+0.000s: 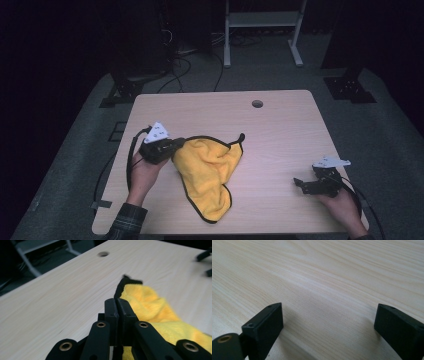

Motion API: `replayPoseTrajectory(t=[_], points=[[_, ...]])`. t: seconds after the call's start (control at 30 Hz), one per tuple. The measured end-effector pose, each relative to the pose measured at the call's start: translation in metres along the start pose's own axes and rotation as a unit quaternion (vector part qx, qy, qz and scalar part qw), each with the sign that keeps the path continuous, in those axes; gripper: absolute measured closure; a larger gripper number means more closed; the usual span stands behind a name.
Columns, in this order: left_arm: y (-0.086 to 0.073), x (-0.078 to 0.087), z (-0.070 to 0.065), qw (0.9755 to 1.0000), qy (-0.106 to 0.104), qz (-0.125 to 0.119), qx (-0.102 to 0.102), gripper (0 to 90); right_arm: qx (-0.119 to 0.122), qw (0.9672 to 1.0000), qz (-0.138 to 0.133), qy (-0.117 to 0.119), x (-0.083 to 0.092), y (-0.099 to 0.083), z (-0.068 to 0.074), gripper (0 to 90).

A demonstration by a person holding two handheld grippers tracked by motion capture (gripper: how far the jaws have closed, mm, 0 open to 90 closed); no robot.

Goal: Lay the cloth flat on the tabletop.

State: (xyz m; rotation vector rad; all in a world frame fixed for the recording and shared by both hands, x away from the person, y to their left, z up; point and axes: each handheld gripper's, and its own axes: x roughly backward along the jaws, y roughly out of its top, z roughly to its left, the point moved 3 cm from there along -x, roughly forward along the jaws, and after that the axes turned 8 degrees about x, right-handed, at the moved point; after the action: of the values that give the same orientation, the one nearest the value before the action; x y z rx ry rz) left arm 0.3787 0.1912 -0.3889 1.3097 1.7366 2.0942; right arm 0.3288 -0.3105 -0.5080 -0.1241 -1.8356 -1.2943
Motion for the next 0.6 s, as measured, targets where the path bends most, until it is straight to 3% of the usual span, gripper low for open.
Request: replayPoseTrajectory(t=[0.03, 0.07, 0.13, 0.17, 0.2, 0.23, 0.3, 0.33, 0.37, 0.47, 0.53, 0.57, 0.6], points=[[0.000, 0.000, 0.000, 1.0000, 0.000, 0.000, 0.000, 86.7, 0.000, 1.0000, 0.000, 0.000, 0.000, 0.000, 0.000, 7.6], [-0.009, 0.001, 0.013, 0.9996, 0.015, 0.006, 0.021, 86.7, 0.000, 1.0000, 0.000, 0.000, 0.000, 0.000, 0.000, 7.6], [-0.013, 0.002, 0.019, 0.9993, 0.022, 0.012, 0.029, 86.7, 0.000, 1.0000, 0.000, 0.000, 0.000, 0.000, 0.000, 7.6], [-0.023, 0.002, 0.031, 0.9981, 0.036, 0.023, 0.044, 86.7, 0.000, 1.0000, 0.000, 0.000, 0.000, 0.000, 0.000, 7.6], [-0.023, 0.002, 0.031, 0.9981, 0.036, 0.023, 0.044, 86.7, 0.000, 1.0000, 0.000, 0.000, 0.000, 0.000, 0.000, 7.6], [-0.032, 0.002, 0.041, 0.9964, 0.051, 0.041, 0.055, 86.7, 0.000, 1.0000, 0.000, 0.000, 0.000, 0.000, 0.000, 7.6], [-0.036, 0.001, 0.046, 0.9953, 0.059, 0.048, 0.061, 86.6, 0.000, 1.0000, 0.000, 0.000, 0.000, 0.000, 0.000, 7.6], [-0.045, -0.001, 0.053, 0.9925, 0.075, 0.067, 0.069, 86.6, 0.000, 1.0000, 0.000, 0.000, 0.000, 0.000, 0.000, 7.6], [-0.048, -0.002, 0.055, 0.9914, 0.083, 0.074, 0.069, 86.6, 0.000, 1.0000, 0.000, 0.000, 0.000, 0.000, 0.000, 7.6], [-0.054, -0.005, 0.059, 0.9899, 0.083, 0.085, 0.077, 86.0, 0.000, 1.0000, 0.000, 0.000, 0.000, 0.000, 0.000, 7.6], [-0.056, -0.007, 0.061, 0.9894, 0.092, 0.084, 0.075, 72.1, 0.000, 1.0000, 0.001, 0.000, 0.000, 0.000, 0.000, 8.2], [-0.056, -0.006, 0.061, 0.9895, 0.092, 0.081, 0.076, 72.1, 0.000, 1.0000, 0.002, -0.001, 0.000, 0.001, 0.000, 9.8], [-0.054, -0.004, 0.062, 0.9903, 0.091, 0.069, 0.080, 62.0, -0.002, 1.0000, 0.008, 0.002, 0.002, 0.003, -0.002, 14.2]])
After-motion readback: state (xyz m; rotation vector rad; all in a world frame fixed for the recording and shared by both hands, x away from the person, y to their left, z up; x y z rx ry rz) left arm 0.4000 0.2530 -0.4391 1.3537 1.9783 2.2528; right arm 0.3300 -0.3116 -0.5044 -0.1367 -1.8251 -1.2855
